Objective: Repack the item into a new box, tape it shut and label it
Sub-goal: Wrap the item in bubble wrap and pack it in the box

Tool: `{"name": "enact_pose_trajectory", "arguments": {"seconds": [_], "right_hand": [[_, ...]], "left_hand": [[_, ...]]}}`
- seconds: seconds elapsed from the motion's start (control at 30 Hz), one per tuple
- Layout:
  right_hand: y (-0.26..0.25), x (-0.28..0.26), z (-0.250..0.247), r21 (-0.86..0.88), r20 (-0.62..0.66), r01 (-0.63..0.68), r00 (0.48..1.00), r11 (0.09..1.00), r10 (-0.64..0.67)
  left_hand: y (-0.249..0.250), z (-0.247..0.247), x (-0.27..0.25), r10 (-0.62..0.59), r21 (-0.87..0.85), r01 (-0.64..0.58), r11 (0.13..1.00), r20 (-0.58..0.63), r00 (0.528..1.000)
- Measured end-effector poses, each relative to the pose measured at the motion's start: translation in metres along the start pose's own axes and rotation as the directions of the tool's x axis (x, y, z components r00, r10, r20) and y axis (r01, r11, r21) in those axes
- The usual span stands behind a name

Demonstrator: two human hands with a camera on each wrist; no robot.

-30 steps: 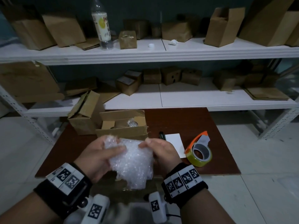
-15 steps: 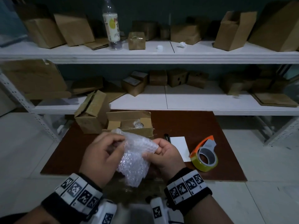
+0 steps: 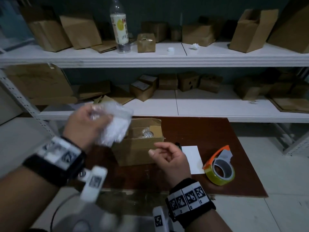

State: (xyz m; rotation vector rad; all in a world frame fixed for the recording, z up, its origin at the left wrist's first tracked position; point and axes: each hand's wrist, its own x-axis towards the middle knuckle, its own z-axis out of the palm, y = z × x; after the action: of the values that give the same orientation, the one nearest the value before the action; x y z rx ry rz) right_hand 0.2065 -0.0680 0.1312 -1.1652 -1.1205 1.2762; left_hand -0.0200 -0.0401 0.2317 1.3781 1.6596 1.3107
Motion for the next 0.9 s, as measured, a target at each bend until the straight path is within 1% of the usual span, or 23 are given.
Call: {"name": "enact_pose_trajectory", "arguments": {"seconds": [0.03,0.07,0.1,0.17,0.23,0.3,0.37,0.43,0.47,0.5,0.53,0.57,0.6,0.63,0.67,0.7,0.77,0.83,0.87,0.9], "right_hand": [[0.004,0.006,0.0,-0.079,-0.088,0.037,0.995,0.996,-0.044],[0.008,0.011,-0.001,-0.145,-0.148,0.057,0.986,0.988,-0.079],[0.011,0.016,-0.001,-0.192,-0.179,0.065,0.979,0.979,-0.1],[0.017,0.025,0.001,-0.247,-0.174,0.049,0.98,0.968,-0.094],[0.025,0.033,0.005,-0.304,-0.151,0.018,0.986,0.952,-0.067],[0.032,0.04,0.009,-0.363,-0.137,0.002,0.989,0.932,-0.056],[0.036,0.045,0.01,-0.403,-0.141,-0.002,0.988,0.915,-0.06],[0.036,0.05,0.01,-0.423,-0.164,0.0,0.983,0.906,-0.077],[0.036,0.051,0.01,-0.428,-0.175,0.002,0.981,0.904,-0.085],[0.036,0.052,0.01,-0.429,-0.181,0.006,0.979,0.903,-0.093],[0.036,0.053,0.01,-0.426,-0.186,0.012,0.977,0.905,-0.101],[0.037,0.053,0.011,-0.424,-0.191,0.022,0.975,0.905,-0.113],[0.038,0.053,0.012,-0.428,-0.197,0.033,0.972,0.903,-0.129],[0.04,0.054,0.013,-0.435,-0.204,0.042,0.968,0.9,-0.144],[0.041,0.055,0.013,-0.44,-0.211,0.049,0.965,0.896,-0.157],[0.042,0.056,0.012,-0.444,-0.216,0.055,0.962,0.894,-0.166],[0.044,0.058,0.011,-0.446,-0.213,0.063,0.961,0.893,-0.175],[0.044,0.059,0.01,-0.441,-0.194,0.062,0.968,0.895,-0.162],[0.045,0.059,0.01,-0.44,-0.184,0.06,0.971,0.896,-0.155],[0.046,0.06,0.01,-0.437,-0.176,0.059,0.973,0.897,-0.15]], "left_hand": [[0.007,0.001,0.016,-0.01,0.021,0.011,1.0,-0.033,0.999],[0.012,0.004,0.029,-0.003,0.065,0.004,0.998,-0.026,1.0],[0.013,0.011,0.042,0.012,0.139,-0.014,0.99,0.015,1.0],[0.01,0.028,0.059,0.045,0.335,-0.091,0.938,0.142,0.989],[0.0,0.044,0.067,0.055,0.489,-0.181,0.853,0.262,0.964],[-0.011,0.055,0.074,0.08,0.535,-0.279,0.797,0.364,0.928],[-0.018,0.063,0.082,0.111,0.567,-0.37,0.736,0.437,0.892],[-0.02,0.068,0.089,0.135,0.615,-0.478,0.628,0.519,0.844],[-0.023,0.071,0.092,0.152,0.617,-0.54,0.573,0.568,0.809],[-0.026,0.073,0.095,0.154,0.601,-0.598,0.531,0.625,0.766],[-0.028,0.074,0.098,0.158,0.552,-0.672,0.494,0.702,0.694],[-0.032,0.076,0.101,0.133,0.499,-0.741,0.45,0.783,0.608],[-0.037,0.077,0.105,0.085,0.451,-0.804,0.388,0.851,0.518],[-0.041,0.079,0.109,0.007,0.429,-0.847,0.314,0.891,0.454],[-0.046,0.081,0.114,-0.075,0.421,-0.874,0.243,0.906,0.416],[-0.048,0.082,0.115,-0.162,0.423,-0.883,0.201,0.904,0.396],[-0.052,0.088,0.115,-0.331,0.449,-0.885,0.123,0.859,0.39],[-0.055,0.098,0.115,-0.476,0.434,-0.9,0.036,0.799,0.366],[-0.059,0.103,0.117,-0.518,0.408,-0.913,-0.005,0.78,0.352],[-0.063,0.106,0.119,-0.557,0.388,-0.92,-0.057,0.752,0.352]]}}
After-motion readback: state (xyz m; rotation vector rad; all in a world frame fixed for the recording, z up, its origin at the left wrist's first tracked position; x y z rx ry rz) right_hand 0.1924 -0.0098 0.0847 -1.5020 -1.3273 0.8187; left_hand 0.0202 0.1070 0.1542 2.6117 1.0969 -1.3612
